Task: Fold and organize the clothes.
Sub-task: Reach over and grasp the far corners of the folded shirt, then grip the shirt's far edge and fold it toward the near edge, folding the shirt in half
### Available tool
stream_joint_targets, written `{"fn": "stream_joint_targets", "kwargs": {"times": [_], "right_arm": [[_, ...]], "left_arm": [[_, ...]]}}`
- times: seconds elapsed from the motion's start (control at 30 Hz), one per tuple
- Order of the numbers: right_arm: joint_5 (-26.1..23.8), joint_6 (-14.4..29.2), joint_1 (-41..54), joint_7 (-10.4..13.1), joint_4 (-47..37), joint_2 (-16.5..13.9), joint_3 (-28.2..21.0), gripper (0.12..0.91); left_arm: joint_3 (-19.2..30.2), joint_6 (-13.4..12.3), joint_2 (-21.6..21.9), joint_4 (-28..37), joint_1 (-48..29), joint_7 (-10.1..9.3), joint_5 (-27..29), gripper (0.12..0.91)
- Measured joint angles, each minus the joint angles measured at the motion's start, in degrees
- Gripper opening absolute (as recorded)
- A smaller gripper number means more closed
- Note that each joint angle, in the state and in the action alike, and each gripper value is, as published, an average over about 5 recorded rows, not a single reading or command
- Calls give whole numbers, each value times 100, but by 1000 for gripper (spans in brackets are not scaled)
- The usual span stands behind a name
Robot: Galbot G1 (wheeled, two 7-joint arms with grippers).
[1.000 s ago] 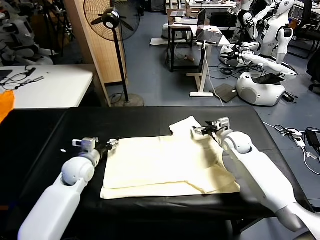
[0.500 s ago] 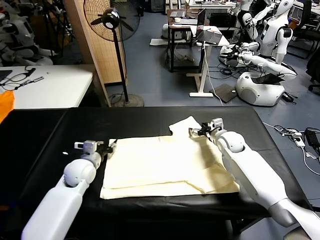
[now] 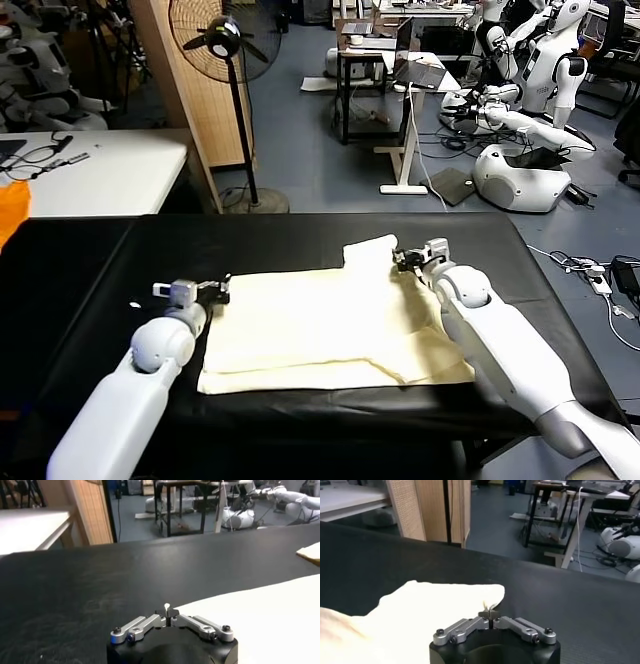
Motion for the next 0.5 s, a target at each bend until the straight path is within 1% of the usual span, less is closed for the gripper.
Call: {"fn": "stream_joint_targets", "kwargs": {"times": [0.23, 0.33, 0.5], "right_arm": [[-2, 92, -215, 174, 397, -169, 167, 119], [-4, 98, -440, 238, 766, -298, 298, 119], [-11, 67, -1035, 264, 1605, -592, 616, 119]], "left_arm": [[-85, -160, 52, -229, 168, 50, 59, 130], [-155, -189, 108, -402, 299, 75, 116, 130], [-284, -223, 242, -795, 594, 115, 157, 130]]}}
